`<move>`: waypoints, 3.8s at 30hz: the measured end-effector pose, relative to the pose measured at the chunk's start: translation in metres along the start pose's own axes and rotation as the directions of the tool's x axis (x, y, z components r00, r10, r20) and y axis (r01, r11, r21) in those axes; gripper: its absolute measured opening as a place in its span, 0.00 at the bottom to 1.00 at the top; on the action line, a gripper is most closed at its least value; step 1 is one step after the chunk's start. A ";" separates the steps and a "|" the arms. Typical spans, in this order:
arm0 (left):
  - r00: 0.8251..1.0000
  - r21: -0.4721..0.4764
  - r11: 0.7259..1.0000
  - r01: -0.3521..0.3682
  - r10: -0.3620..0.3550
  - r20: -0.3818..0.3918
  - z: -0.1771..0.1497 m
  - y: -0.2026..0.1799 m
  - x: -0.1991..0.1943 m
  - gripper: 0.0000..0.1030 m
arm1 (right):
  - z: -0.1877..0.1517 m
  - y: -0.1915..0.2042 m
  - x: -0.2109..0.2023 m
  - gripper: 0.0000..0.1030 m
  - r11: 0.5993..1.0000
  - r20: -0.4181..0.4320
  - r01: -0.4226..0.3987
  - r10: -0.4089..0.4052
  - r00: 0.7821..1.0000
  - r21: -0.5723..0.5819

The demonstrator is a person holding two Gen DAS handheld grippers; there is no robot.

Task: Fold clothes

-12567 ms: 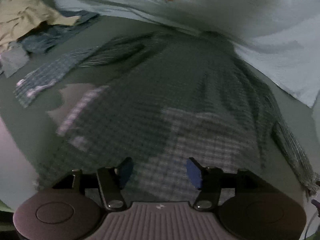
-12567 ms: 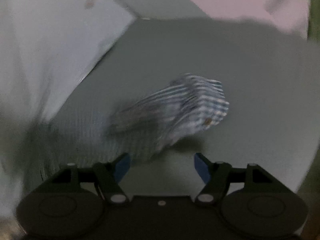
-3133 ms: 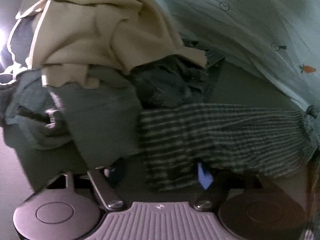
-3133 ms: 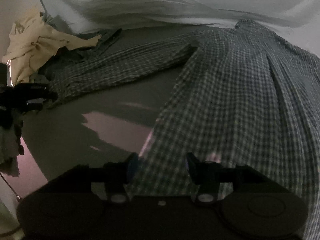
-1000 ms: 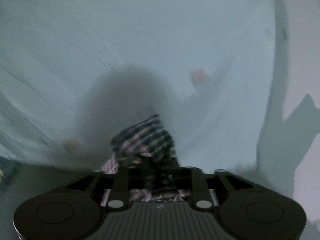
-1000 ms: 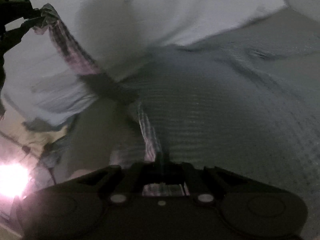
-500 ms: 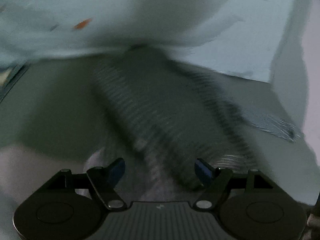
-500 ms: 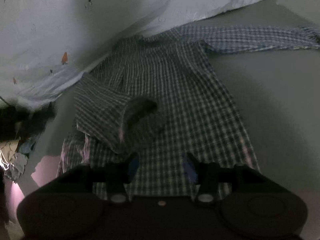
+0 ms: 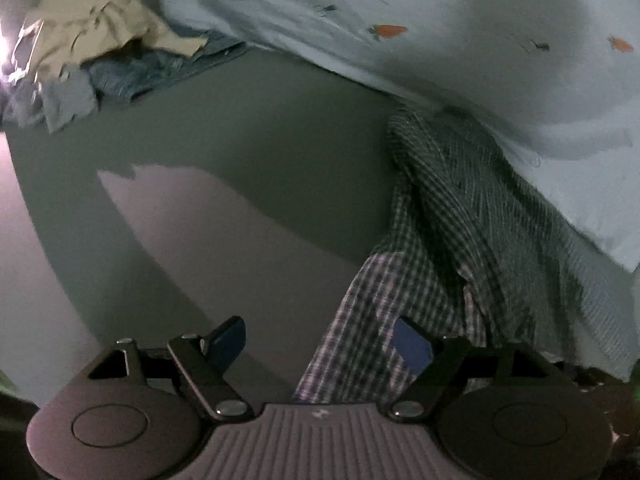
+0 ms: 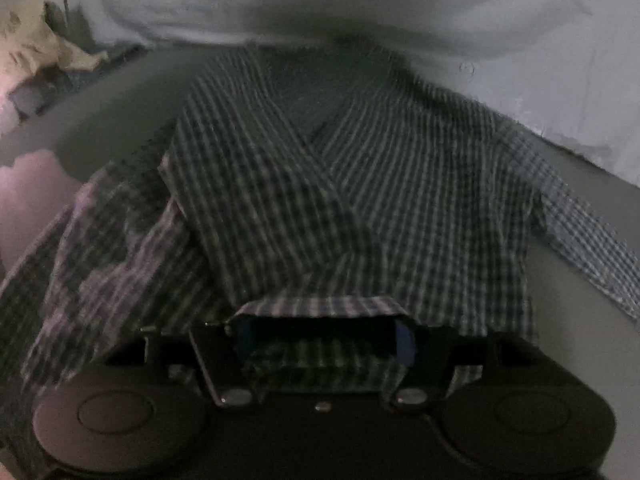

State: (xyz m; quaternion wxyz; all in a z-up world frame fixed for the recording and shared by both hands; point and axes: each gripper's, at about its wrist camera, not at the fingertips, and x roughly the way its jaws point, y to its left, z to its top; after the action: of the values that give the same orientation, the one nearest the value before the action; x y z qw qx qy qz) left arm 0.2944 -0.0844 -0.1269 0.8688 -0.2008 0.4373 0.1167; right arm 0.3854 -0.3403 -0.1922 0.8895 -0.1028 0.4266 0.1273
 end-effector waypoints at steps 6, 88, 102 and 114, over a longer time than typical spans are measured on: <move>0.999 -0.016 1.000 -0.010 0.011 0.033 0.013 0.006 0.013 0.80 | 0.030 -0.027 -0.017 0.00 0.997 0.143 0.060 -0.066 0.988 0.041; 0.905 0.070 0.931 0.359 -0.329 -0.271 -0.064 0.046 0.027 0.03 | -0.087 0.017 -0.081 0.00 0.652 0.043 -0.326 0.410 0.911 0.684; 0.950 0.106 0.958 0.266 -0.242 -0.200 -0.046 0.081 0.016 0.33 | -0.119 0.024 -0.117 0.44 0.701 -0.019 -0.148 0.225 0.974 0.698; 0.975 0.242 0.949 0.200 -0.170 -0.141 -0.008 -0.014 0.026 0.59 | -0.055 -0.043 -0.099 0.65 0.864 0.122 -0.116 0.063 0.990 0.490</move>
State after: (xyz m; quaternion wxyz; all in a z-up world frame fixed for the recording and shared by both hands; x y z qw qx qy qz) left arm 0.3093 -0.0996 -0.1483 0.8670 -0.1343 0.4786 -0.0345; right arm 0.2987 -0.4107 -0.1456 0.8998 0.1555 0.4032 0.0596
